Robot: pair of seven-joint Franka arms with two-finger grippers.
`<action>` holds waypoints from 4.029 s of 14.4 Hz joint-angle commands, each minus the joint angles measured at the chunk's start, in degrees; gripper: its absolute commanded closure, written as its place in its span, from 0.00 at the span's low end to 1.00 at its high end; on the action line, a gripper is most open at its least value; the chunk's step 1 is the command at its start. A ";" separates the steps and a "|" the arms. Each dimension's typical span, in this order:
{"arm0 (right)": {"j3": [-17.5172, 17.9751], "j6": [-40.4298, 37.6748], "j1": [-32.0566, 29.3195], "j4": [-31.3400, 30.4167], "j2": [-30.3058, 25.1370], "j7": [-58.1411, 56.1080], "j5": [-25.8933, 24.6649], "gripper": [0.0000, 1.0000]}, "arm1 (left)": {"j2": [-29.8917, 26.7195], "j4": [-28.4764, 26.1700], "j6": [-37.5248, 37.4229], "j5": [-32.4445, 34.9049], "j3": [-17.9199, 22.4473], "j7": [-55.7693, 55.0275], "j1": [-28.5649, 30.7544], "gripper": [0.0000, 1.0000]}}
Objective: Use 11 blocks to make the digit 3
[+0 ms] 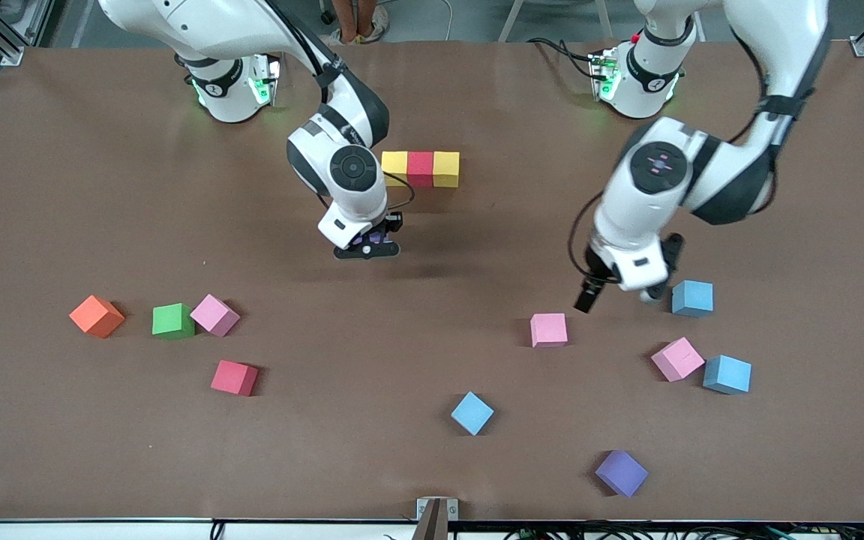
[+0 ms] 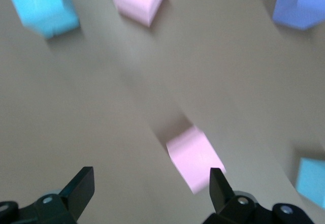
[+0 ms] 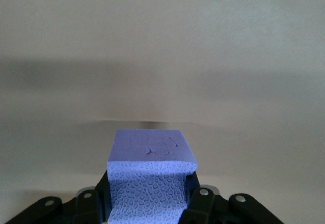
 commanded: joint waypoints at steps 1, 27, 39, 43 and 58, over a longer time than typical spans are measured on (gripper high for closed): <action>0.44 -0.54 1.97 0.35 0.15 0.26 3.11 0.76 | -0.16 -0.33 -1.38 2.59 -0.70 13.30 5.40 0.00; 2.64 4.91 5.14 -10.37 -2.93 3.96 6.29 0.78 | 9.42 -14.14 16.55 4.80 -0.34 77.15 27.30 0.47; 2.55 6.05 5.93 -10.46 -2.40 5.28 5.67 0.78 | 8.28 -11.32 9.78 4.45 -0.78 64.08 27.30 0.78; 2.55 7.37 6.72 -10.64 -1.88 6.07 5.67 0.78 | 7.40 -8.44 6.02 3.92 -2.80 54.85 27.12 0.78; 2.46 6.32 6.63 -10.73 -1.96 6.07 3.30 0.76 | 7.93 9.50 -10.43 -4.60 -8.96 25.24 19.84 0.79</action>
